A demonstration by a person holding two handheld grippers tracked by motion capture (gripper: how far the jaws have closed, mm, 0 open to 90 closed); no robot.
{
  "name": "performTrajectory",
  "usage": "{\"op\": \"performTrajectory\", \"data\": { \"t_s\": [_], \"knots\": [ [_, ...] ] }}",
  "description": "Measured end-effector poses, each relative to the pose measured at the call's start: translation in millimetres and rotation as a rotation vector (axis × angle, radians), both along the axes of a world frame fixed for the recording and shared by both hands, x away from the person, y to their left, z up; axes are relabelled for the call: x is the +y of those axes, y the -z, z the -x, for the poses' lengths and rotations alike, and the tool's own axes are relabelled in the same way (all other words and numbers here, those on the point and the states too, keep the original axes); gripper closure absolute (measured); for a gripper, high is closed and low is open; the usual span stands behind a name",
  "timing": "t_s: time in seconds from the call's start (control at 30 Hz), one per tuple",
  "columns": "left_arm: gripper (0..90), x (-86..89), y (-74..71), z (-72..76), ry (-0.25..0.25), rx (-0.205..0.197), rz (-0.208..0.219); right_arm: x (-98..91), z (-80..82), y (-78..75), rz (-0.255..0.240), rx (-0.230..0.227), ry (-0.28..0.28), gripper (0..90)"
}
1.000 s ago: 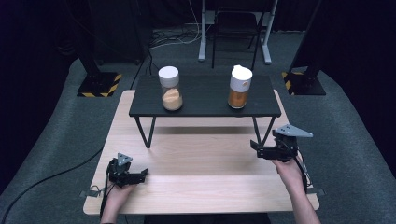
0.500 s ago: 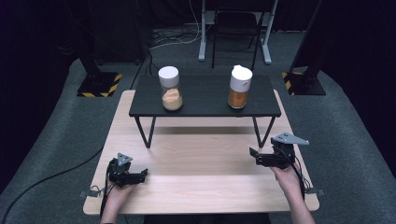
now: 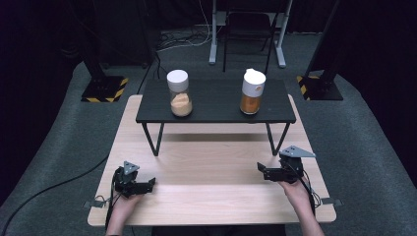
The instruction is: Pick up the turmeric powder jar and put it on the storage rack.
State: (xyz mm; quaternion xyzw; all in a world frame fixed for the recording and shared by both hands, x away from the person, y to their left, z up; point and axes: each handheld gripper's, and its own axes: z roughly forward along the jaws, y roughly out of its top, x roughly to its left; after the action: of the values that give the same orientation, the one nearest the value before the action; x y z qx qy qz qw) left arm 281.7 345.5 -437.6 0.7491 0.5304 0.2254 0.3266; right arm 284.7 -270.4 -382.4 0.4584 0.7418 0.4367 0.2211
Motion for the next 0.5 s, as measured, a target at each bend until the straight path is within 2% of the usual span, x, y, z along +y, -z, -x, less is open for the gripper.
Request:
{"op": "performTrajectory", "data": {
  "t_s": [0.2,0.5],
  "knots": [
    [2.6,0.0,0.0,0.0,0.0,0.0,0.0,12.0,0.8,5.6,0.035,-0.001,-0.022,0.0],
    [2.6,0.0,0.0,0.0,0.0,0.0,0.0,21.0,0.8,12.9,0.034,0.012,-0.061,0.1]
  ]
}}
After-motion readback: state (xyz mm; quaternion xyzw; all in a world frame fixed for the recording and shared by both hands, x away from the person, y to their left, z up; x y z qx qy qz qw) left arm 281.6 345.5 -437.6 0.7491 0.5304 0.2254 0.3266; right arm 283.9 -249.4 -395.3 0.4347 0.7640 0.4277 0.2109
